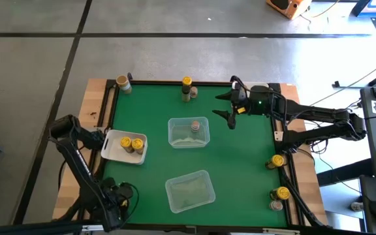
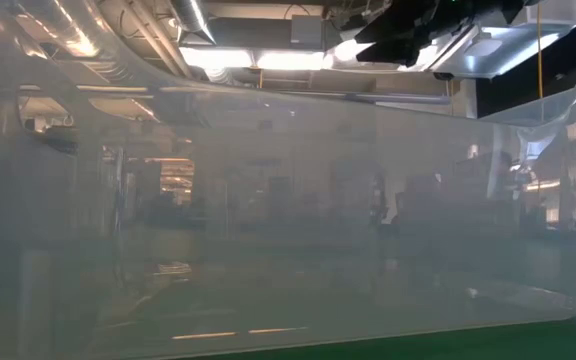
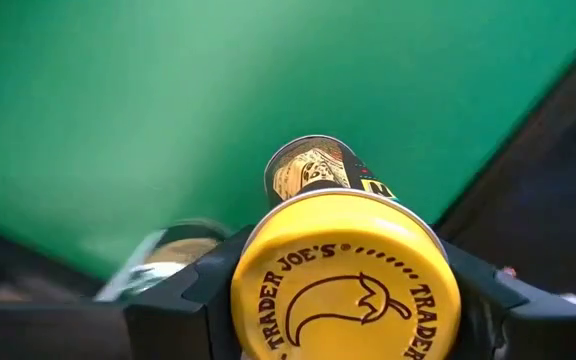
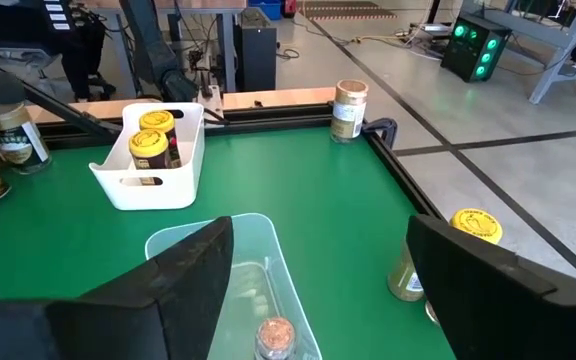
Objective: Sort spices by type
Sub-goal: Put the yellow spice can into the bottom white bin
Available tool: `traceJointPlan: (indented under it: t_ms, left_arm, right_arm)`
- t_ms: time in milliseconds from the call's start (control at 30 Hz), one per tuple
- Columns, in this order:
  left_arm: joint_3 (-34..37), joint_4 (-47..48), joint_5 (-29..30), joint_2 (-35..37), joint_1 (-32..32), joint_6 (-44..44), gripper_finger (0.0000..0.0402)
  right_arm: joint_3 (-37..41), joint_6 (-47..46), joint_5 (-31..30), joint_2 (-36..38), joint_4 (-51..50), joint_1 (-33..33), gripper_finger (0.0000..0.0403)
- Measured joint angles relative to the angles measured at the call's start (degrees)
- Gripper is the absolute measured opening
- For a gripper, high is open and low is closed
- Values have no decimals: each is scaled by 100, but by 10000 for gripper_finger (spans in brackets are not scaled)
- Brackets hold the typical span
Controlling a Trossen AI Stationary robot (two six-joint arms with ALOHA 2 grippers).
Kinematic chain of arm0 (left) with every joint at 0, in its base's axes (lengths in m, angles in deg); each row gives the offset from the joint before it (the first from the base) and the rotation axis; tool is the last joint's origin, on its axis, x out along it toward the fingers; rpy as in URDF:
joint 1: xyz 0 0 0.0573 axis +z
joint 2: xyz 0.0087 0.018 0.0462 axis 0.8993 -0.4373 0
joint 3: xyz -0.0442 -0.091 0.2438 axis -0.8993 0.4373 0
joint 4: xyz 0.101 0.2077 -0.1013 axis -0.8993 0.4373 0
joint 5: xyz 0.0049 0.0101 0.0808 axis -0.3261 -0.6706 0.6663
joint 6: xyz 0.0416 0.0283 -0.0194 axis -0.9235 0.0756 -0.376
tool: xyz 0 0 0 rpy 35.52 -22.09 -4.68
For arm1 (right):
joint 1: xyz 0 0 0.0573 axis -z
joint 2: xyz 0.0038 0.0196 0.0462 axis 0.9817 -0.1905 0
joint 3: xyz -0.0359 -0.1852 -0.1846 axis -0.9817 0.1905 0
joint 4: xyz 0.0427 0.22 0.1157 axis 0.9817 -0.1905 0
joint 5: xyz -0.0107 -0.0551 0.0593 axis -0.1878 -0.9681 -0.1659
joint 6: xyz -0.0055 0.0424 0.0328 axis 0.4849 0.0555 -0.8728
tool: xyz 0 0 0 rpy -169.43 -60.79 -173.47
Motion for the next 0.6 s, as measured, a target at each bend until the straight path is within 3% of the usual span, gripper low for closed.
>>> traceJointPlan:
  t_ms: [600]
  left_arm:
    - [-408,2581,932,1392,1003,443,216]
  right_arm:
    - [0,13,-1,0,18,0,299]
